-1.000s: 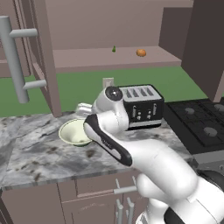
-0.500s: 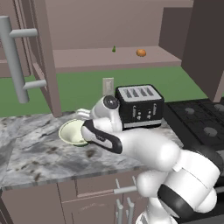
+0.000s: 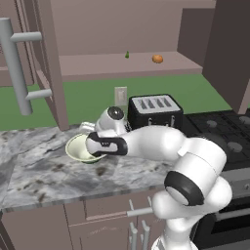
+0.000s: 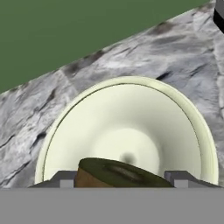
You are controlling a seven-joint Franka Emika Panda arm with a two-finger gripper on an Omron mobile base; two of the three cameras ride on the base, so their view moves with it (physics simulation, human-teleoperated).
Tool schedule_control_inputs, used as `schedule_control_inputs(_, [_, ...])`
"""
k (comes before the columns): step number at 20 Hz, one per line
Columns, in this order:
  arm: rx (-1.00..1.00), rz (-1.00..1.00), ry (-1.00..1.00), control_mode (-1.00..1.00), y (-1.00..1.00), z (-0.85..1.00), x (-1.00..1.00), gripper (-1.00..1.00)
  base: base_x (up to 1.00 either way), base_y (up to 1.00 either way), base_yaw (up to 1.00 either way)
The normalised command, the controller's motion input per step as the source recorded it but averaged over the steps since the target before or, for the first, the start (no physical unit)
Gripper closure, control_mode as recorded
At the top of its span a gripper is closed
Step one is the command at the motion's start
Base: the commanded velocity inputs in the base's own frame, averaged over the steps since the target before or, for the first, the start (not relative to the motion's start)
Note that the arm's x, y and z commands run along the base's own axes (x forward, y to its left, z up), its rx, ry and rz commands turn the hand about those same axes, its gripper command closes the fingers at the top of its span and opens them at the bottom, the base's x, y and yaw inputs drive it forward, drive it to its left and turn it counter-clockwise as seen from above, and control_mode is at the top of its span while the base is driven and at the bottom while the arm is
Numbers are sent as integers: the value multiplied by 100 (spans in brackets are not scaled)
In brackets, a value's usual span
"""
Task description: Open the cabinet. Pick the kiwi and tangerine from the cabinet and place them into the bowl. Then close the cabinet.
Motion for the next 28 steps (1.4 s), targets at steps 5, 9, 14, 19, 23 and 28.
schedule_control_inputs(5, [-4,0,2,-100,27,-5,19,100,0,0,0])
schedule_control_inputs(9, [-4,0,0,-100,2,-4,0,100,0,0,0])
schedule_control_inputs(14, [-15,0,0,-100,14,-16,1,100,0,0,0])
schedule_control_inputs(19, [-16,0,0,-100,12,-20,8,100,0,0,0])
schedule_control_inputs(23, [-9,0,0,-100,4,-12,16,-100,0,0,0])
schedule_control_inputs(28, [-2,-1,0,-100,0,-3,13,-100,0,0,0])
